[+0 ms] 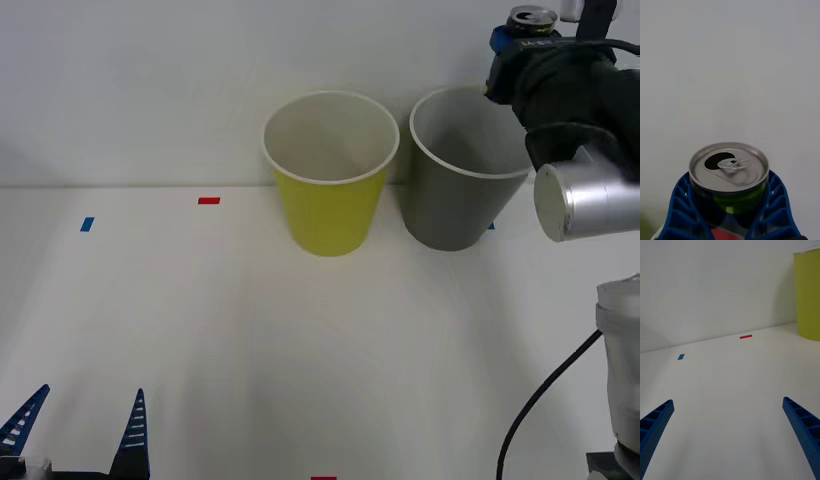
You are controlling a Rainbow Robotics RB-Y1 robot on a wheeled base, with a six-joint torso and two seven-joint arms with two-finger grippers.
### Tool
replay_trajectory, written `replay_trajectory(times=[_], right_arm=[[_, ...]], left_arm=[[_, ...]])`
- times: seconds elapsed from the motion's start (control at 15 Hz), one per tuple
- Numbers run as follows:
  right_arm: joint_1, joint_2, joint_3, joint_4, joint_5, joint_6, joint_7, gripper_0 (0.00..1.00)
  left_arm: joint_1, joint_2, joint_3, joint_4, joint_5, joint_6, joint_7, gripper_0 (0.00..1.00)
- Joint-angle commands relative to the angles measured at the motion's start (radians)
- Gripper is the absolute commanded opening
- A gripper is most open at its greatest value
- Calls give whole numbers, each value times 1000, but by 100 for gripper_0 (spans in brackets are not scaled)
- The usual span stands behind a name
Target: Put cans in the gray bin and PET bottles in the light green bin.
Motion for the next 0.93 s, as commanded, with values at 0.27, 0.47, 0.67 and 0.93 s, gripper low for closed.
replay_trajectory(times=[0.27, 0.47, 0.67, 0.93], right_arm=[[1, -5, 5, 14, 25, -12, 2, 0], [0, -5, 5, 14, 23, -12, 12, 3], [1, -5, 16, 14, 25, -19, 27, 74], [1, -5, 25, 14, 22, -28, 30, 100]], left_arm=[[0, 0, 0, 0, 0, 0, 0, 100], [0, 0, 0, 0, 0, 0, 0, 100], [0, 0, 0, 0, 0, 0, 0, 100], [0, 0, 0, 0, 0, 0, 0, 100]])
